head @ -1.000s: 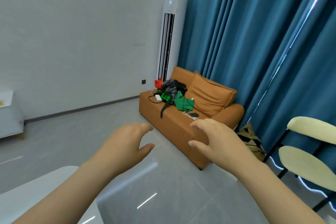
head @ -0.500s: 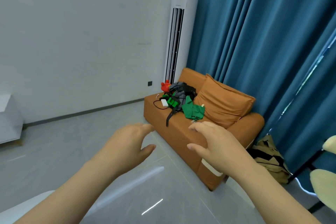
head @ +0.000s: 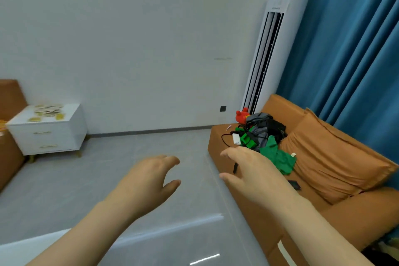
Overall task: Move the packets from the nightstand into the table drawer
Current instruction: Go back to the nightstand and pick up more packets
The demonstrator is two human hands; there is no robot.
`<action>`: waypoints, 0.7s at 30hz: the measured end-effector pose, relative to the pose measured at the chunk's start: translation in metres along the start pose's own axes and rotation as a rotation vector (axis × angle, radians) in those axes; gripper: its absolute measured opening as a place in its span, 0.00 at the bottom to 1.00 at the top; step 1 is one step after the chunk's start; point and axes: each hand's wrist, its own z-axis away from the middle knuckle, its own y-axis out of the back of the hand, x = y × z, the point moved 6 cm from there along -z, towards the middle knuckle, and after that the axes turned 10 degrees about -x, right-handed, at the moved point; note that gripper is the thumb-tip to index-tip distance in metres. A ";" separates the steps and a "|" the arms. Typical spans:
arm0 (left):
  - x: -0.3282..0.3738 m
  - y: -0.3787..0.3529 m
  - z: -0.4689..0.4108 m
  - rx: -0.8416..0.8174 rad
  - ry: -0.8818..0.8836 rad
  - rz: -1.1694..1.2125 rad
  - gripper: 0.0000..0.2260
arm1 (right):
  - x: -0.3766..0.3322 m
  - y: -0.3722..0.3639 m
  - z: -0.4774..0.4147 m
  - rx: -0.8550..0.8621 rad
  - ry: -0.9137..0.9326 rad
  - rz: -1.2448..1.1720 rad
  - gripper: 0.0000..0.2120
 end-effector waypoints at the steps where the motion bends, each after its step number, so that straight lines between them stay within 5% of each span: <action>1: -0.011 0.000 -0.008 0.003 0.025 -0.004 0.21 | 0.000 -0.004 -0.017 -0.009 0.022 -0.001 0.23; 21: -0.331 0.056 -0.159 0.043 0.377 0.045 0.22 | -0.118 -0.058 -0.404 -0.217 0.293 -0.007 0.22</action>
